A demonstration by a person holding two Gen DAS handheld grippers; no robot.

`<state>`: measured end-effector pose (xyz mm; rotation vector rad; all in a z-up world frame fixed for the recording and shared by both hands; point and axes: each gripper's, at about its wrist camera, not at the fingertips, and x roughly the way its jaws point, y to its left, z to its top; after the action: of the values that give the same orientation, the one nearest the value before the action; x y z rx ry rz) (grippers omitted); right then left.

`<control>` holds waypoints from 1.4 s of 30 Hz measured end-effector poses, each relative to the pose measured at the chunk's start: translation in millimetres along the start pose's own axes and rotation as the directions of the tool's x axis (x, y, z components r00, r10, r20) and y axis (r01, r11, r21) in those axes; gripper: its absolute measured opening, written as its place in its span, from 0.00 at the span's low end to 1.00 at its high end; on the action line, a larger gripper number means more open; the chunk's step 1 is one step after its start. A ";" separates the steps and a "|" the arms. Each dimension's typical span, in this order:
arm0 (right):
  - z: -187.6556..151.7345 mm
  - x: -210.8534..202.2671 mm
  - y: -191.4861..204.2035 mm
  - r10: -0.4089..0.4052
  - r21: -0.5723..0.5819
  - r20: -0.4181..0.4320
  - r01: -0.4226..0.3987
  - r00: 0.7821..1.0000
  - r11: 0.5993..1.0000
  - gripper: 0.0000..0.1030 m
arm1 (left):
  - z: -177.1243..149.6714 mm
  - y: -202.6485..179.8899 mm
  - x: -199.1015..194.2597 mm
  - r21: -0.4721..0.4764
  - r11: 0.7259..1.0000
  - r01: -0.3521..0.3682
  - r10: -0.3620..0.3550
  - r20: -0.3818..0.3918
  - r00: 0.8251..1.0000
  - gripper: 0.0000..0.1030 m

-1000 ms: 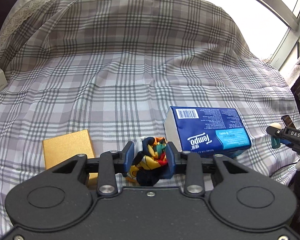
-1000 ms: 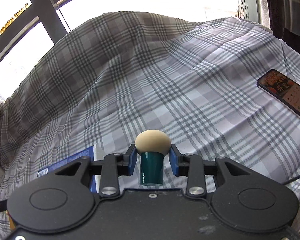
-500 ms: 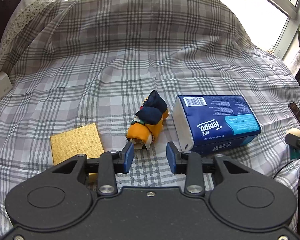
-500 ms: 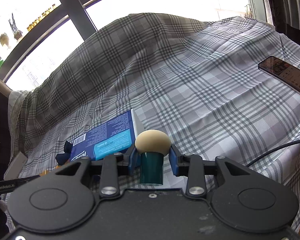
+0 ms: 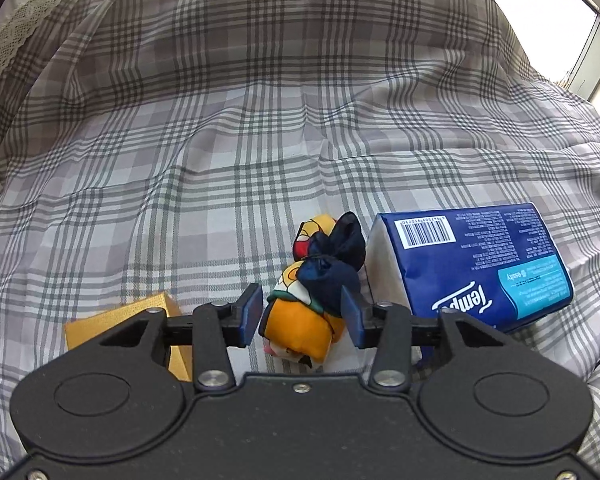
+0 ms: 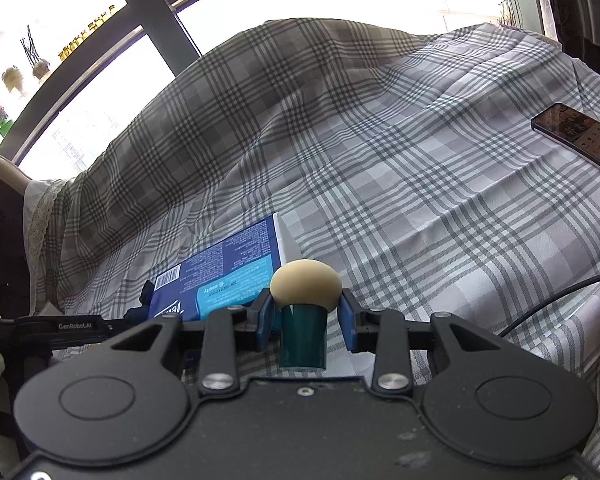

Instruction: Organize soft objects

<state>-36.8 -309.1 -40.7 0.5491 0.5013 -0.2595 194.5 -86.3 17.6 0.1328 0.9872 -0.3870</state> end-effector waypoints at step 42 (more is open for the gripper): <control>8.0 17.2 22.8 0.095 -0.023 -0.014 -0.095 0.995 0.995 0.32 | 58.0 30.7 53.6 -0.183 0.982 0.043 -0.052 -0.041 0.998 0.43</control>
<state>-10.8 -296.5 -33.8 0.5499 0.4891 -0.1592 277.9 -88.1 2.8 -0.0477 1.0674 -0.3367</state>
